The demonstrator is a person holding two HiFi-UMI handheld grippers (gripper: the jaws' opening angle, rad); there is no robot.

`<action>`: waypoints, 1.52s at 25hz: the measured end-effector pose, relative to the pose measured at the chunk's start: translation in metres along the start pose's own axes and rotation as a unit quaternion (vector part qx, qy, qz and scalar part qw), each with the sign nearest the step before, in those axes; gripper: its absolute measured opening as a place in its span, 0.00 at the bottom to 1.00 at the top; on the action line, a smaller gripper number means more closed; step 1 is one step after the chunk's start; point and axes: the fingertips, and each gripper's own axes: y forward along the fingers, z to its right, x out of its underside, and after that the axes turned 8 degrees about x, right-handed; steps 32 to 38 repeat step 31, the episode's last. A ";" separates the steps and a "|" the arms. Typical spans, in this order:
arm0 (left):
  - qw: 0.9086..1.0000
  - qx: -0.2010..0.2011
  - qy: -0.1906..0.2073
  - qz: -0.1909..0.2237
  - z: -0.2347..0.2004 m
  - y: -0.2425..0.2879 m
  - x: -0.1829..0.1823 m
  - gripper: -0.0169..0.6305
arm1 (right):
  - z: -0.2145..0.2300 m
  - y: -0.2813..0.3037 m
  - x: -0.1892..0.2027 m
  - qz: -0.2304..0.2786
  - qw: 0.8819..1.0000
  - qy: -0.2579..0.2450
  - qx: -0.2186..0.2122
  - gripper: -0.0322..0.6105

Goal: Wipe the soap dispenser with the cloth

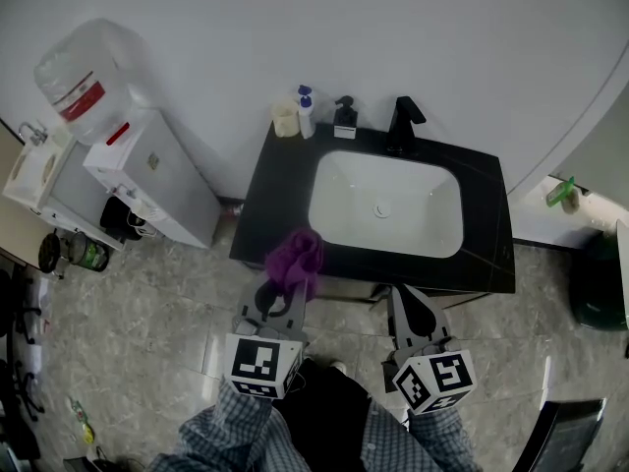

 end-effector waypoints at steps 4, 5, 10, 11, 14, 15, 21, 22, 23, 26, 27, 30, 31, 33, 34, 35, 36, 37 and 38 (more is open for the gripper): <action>1.000 0.010 -0.002 0.000 -0.007 0.002 0.000 0.12 | -0.008 0.009 -0.003 -0.001 1.000 -0.015 -0.004 0.09; 1.000 0.013 -0.001 0.001 -0.009 0.002 -0.001 0.12 | -0.011 0.011 -0.004 -0.001 1.000 -0.019 -0.003 0.09; 1.000 0.020 -0.001 0.006 -0.021 0.000 -0.003 0.12 | -0.026 0.021 -0.008 -0.001 1.000 -0.028 -0.003 0.09; 1.000 0.020 -0.002 0.007 -0.024 0.000 -0.004 0.12 | -0.028 0.023 -0.009 -0.001 1.000 -0.028 -0.003 0.09; 1.000 0.021 -0.003 0.011 -0.030 -0.002 -0.005 0.12 | -0.034 0.026 -0.010 0.000 1.000 -0.030 -0.004 0.09; 1.000 0.021 -0.004 0.011 -0.032 -0.004 -0.005 0.12 | -0.036 0.027 -0.010 0.000 1.000 -0.029 -0.004 0.09; 1.000 0.021 -0.008 0.015 -0.037 -0.008 -0.004 0.12 | -0.044 0.034 -0.010 0.001 0.999 -0.033 -0.007 0.09; 1.000 0.022 -0.008 0.015 -0.037 -0.008 -0.004 0.12 | -0.045 0.035 -0.010 0.000 0.999 -0.036 -0.007 0.09; 1.000 0.022 -0.007 0.015 -0.038 -0.009 -0.004 0.12 | -0.046 0.036 -0.009 -0.001 0.999 -0.040 -0.006 0.09; 1.000 0.025 -0.008 0.014 -0.039 -0.009 -0.003 0.12 | -0.048 0.037 -0.009 -0.003 0.999 -0.044 -0.006 0.09; 1.000 0.025 -0.009 0.014 -0.039 -0.010 -0.003 0.12 | -0.049 0.038 -0.009 -0.003 0.999 -0.043 -0.006 0.09; 1.000 0.017 -0.010 0.015 -0.044 -0.014 -0.004 0.12 | -0.053 0.041 -0.009 -0.004 0.999 -0.044 -0.013 0.09; 1.000 0.013 -0.009 0.015 -0.046 -0.016 -0.004 0.12 | -0.056 0.043 -0.009 -0.004 0.999 -0.044 -0.016 0.09; 1.000 0.013 -0.009 0.015 -0.046 -0.016 -0.004 0.12 | -0.056 0.043 -0.009 -0.004 0.999 -0.044 -0.016 0.09; 1.000 0.013 -0.009 0.015 -0.046 -0.016 -0.004 0.12 | -0.056 0.043 -0.009 -0.004 0.999 -0.044 -0.016 0.09; 1.000 0.013 -0.009 0.015 -0.046 -0.016 -0.004 0.12 | -0.056 0.043 -0.009 -0.004 0.999 -0.044 -0.016 0.09; 1.000 0.013 -0.009 0.015 -0.046 -0.016 -0.004 0.12 | -0.056 0.043 -0.009 -0.004 0.999 -0.044 -0.016 0.09; 1.000 0.013 -0.009 0.015 -0.046 -0.016 -0.004 0.12 | -0.056 0.043 -0.009 -0.004 0.999 -0.044 -0.016 0.09; 1.000 0.013 -0.009 0.015 -0.046 -0.016 -0.004 0.12 | -0.056 0.043 -0.009 -0.004 0.999 -0.044 -0.016 0.09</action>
